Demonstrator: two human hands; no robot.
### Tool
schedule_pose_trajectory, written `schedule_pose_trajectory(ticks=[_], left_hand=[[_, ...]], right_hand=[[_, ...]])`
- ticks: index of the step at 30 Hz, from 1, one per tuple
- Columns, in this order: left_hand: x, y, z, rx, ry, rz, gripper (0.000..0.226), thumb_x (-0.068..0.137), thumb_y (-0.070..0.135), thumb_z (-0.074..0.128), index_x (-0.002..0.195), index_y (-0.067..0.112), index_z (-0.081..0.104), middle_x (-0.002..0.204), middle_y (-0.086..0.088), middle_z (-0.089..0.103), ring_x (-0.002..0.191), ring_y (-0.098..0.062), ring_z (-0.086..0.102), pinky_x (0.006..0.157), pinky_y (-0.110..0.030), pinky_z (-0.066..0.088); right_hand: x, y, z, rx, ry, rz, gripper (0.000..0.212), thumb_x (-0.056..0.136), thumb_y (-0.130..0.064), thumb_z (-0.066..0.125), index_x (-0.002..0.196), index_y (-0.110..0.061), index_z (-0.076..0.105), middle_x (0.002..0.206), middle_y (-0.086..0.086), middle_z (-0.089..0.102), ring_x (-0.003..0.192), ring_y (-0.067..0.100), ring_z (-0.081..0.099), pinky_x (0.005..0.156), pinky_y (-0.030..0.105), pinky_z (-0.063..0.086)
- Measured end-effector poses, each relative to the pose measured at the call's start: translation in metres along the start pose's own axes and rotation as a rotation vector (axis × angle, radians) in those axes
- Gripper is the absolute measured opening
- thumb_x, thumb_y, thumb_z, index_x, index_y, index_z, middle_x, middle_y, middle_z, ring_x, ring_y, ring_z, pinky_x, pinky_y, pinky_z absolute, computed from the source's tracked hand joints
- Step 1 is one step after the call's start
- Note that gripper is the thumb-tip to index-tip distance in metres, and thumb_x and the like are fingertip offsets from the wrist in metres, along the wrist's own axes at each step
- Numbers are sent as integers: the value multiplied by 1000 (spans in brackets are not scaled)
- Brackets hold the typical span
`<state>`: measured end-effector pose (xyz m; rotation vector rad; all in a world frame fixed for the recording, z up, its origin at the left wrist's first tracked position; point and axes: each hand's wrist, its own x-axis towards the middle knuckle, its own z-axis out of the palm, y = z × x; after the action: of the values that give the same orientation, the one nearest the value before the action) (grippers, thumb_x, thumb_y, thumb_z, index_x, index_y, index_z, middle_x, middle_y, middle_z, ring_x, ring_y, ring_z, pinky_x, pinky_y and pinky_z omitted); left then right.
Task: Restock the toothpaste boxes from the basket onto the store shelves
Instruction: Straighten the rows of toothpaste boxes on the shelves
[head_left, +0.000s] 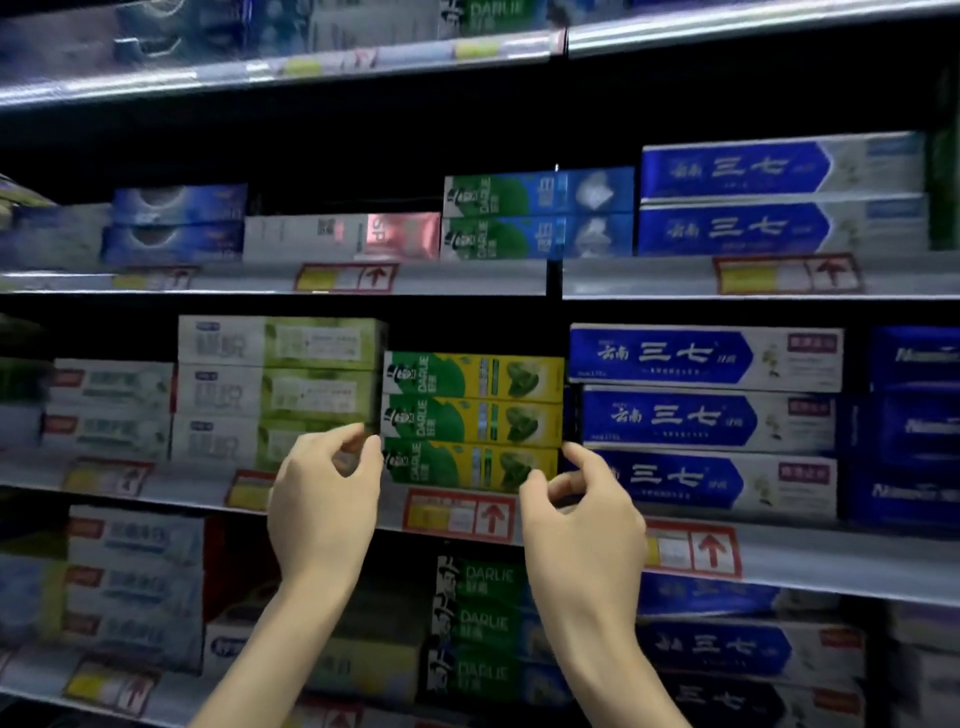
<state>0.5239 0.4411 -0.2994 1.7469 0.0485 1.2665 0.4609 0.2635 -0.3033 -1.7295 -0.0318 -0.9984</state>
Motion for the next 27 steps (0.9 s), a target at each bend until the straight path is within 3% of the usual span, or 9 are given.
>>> schedule_pose_trajectory(ticks=[4,8,15,19,23,25,27], left_hand=[[2,-3,8,34,-9,-58,29,96,36,70,119,18,76,119,2,71,100,-17,61,81,-31,43],[4,-3,14,5,19,-106,27,96,33,72,114,15,78,116,-1,74,92,-15,57,76,-29,40],[9,3,19,6,70,-122,22,94,29,74,109,13,81,93,0,71,78,-20,56,65,-29,41],[10,4,19,38,81,-138,17,93,28,76,104,16,82,83,0,70,70,-21,54,53,-23,34],[11,4,20,24,82,-142,15,93,26,76,102,17,83,79,3,66,69,-20,56,52,-20,33],[12,2,20,18,80,-137,15,93,25,76,103,15,82,81,3,66,71,-21,57,53,-21,33],[12,1,21,23,79,-130,16,93,23,76,105,13,82,88,-3,74,74,-21,57,54,-22,33]], right_hand=[[1,-4,7,24,-22,82,64,101,-36,60,160,-25,38,78,-7,66,82,6,64,84,26,48],[2,-9,11,31,-31,124,70,102,-33,58,163,-23,27,72,-8,68,76,3,64,68,16,41],[6,-16,23,-49,-16,103,70,102,-34,56,163,-21,25,86,-15,70,90,6,62,83,30,47],[10,-17,27,-51,-12,96,69,101,-32,55,162,-18,25,80,-16,67,88,9,62,87,37,53],[14,-15,30,-28,2,106,63,100,-28,56,157,-17,34,76,-11,69,83,11,66,85,43,57],[15,-14,30,6,5,118,68,99,-26,56,161,-16,30,74,-9,70,81,8,66,78,35,57],[17,-14,28,42,4,130,63,100,-24,58,159,-13,37,71,-12,63,78,-5,60,67,12,42]])
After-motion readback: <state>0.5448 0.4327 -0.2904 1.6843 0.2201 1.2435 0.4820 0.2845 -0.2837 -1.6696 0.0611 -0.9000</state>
